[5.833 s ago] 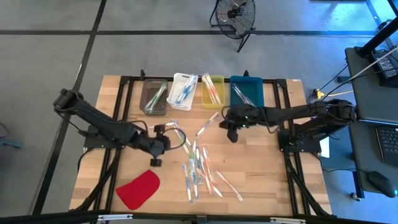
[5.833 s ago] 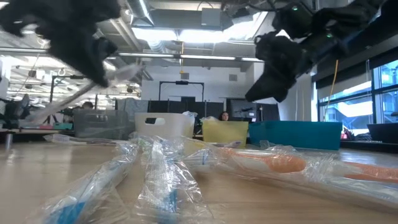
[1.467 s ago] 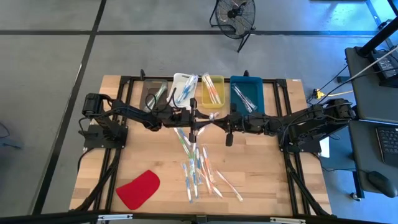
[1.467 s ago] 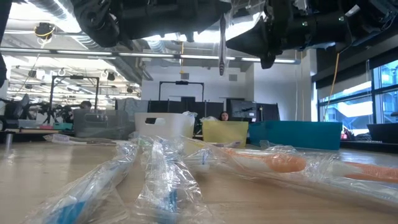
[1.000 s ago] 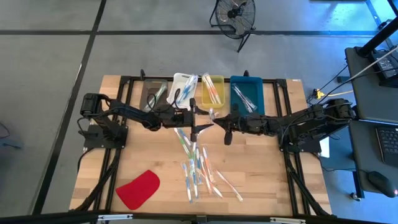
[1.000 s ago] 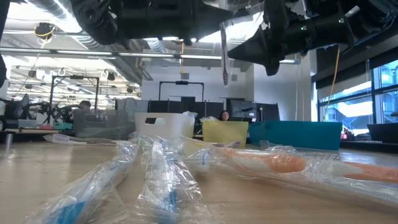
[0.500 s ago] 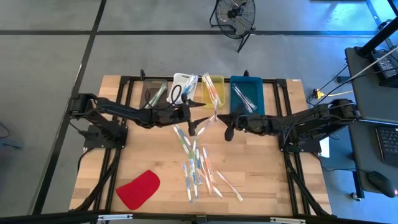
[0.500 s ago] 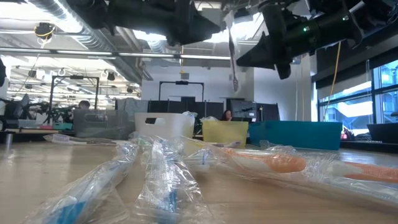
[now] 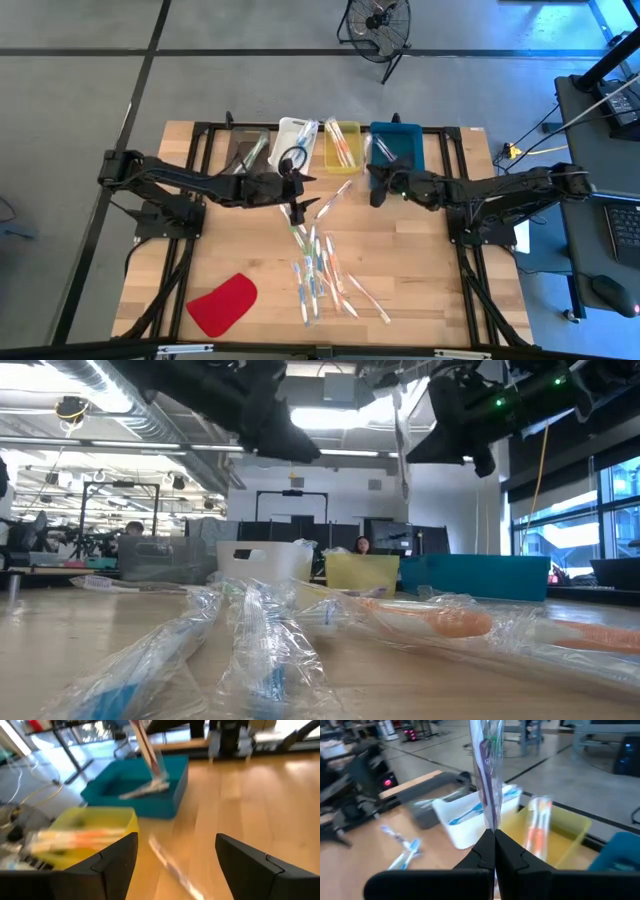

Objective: Pick & Place Toothbrushes
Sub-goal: Put the violet toothbrush into the blue bin

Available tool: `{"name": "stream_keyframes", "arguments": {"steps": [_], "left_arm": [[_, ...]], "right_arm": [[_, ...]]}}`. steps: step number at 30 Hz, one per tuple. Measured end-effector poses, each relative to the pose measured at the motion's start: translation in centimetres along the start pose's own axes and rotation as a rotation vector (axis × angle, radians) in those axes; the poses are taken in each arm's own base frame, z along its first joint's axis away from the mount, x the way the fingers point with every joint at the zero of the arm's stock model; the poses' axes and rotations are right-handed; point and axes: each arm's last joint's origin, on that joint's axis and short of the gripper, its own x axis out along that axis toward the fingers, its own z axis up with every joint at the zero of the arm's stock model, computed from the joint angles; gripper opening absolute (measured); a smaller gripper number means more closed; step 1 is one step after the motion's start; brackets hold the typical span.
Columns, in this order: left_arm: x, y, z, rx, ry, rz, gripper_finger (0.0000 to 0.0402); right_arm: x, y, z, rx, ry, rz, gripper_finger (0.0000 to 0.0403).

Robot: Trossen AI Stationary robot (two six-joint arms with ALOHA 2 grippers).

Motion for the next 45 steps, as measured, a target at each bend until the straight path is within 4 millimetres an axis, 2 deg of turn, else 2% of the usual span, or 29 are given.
{"name": "stream_keyframes", "arguments": {"steps": [5,11,24,34,38,45], "left_arm": [[-0.5,-1.1,-0.7,0.026,0.071,0.043,0.0257],[-1.0,-2.2,-0.7,0.046,0.073,0.024,0.0257],[-2.9,-1.5,-1.1,-0.003,0.182,0.026,0.0257],[-3.8,-1.1,-1.7,-0.032,0.261,0.037,0.0257],[-3.8,-1.1,-1.9,-0.039,0.28,0.041,0.0257],[-3.9,-1.0,-2.3,-0.051,0.322,0.048,0.0257]], "right_arm": [[0.3,-1.8,0.6,0.015,0.007,-0.081,0.0],[1.3,-4.5,0.4,0.043,0.099,-0.148,0.0],[2.1,-8.8,0.0,0.109,0.297,-0.241,0.0],[1.8,-10.3,2.9,0.104,0.464,-0.371,0.0],[2.8,-10.9,3.3,0.108,0.533,-0.408,0.0],[5.5,-11.7,2.5,0.092,0.711,-0.443,0.0]]}}
